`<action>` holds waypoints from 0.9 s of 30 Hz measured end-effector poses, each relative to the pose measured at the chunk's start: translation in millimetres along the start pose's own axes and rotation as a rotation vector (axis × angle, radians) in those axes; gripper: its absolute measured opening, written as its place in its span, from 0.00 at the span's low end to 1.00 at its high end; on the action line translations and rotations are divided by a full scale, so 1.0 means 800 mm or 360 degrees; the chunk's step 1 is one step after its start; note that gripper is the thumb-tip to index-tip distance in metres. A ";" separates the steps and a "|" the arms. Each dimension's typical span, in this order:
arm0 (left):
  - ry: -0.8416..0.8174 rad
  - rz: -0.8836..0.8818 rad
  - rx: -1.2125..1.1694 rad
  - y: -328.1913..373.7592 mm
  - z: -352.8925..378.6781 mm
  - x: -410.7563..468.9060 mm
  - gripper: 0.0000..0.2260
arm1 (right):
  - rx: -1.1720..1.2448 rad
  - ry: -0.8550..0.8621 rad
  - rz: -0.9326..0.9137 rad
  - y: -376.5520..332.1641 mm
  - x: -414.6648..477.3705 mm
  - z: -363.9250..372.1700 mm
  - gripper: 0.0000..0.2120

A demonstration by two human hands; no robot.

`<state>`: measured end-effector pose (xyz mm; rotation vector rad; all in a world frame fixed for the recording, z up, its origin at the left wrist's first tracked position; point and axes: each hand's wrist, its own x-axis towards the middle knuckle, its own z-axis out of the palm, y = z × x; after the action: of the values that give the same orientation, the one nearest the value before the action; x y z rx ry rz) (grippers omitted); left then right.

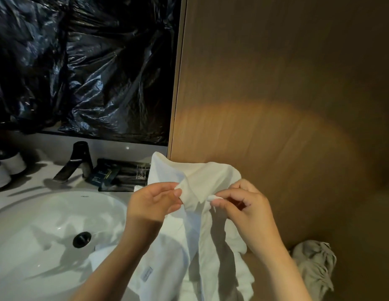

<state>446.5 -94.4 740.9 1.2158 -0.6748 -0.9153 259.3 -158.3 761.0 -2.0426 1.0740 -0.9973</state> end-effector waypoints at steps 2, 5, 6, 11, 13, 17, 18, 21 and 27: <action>-0.0066 0.0145 0.0077 0.010 0.005 -0.001 0.06 | 0.0002 0.0020 -0.0079 -0.009 0.002 -0.001 0.01; -0.0159 0.0330 0.0267 0.023 0.015 -0.005 0.09 | 0.0060 -0.0055 -0.0150 -0.018 0.005 -0.003 0.03; -0.0179 0.0349 0.0297 0.025 0.017 -0.006 0.09 | 0.0095 -0.0074 -0.0152 -0.020 0.005 -0.003 0.04; -0.0214 0.0264 0.0207 0.031 0.023 -0.009 0.05 | 0.0227 -0.0055 -0.0086 -0.024 0.004 -0.002 0.05; -0.0236 0.0274 0.0270 0.031 0.024 -0.009 0.06 | 0.0185 -0.0078 -0.0094 -0.024 0.005 -0.002 0.05; -0.0281 0.0288 0.0296 0.030 0.025 -0.011 0.08 | 0.0179 -0.0062 -0.0112 -0.024 0.005 0.001 0.05; -0.0295 0.0294 0.0294 0.029 0.025 -0.011 0.08 | 0.0185 -0.0048 -0.0110 -0.024 0.004 0.002 0.05; -0.0356 0.0319 0.0328 0.028 0.024 -0.012 0.09 | 0.0187 -0.0038 -0.0099 -0.024 0.005 0.004 0.05; -0.0456 0.0323 0.0323 0.024 0.020 -0.014 0.06 | 0.0216 -0.0037 -0.0117 -0.024 0.006 0.007 0.06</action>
<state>432.0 -90.4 763.5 1.1780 -1.1223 -0.8728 273.2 -152.6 774.9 -1.9902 0.8999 -1.0514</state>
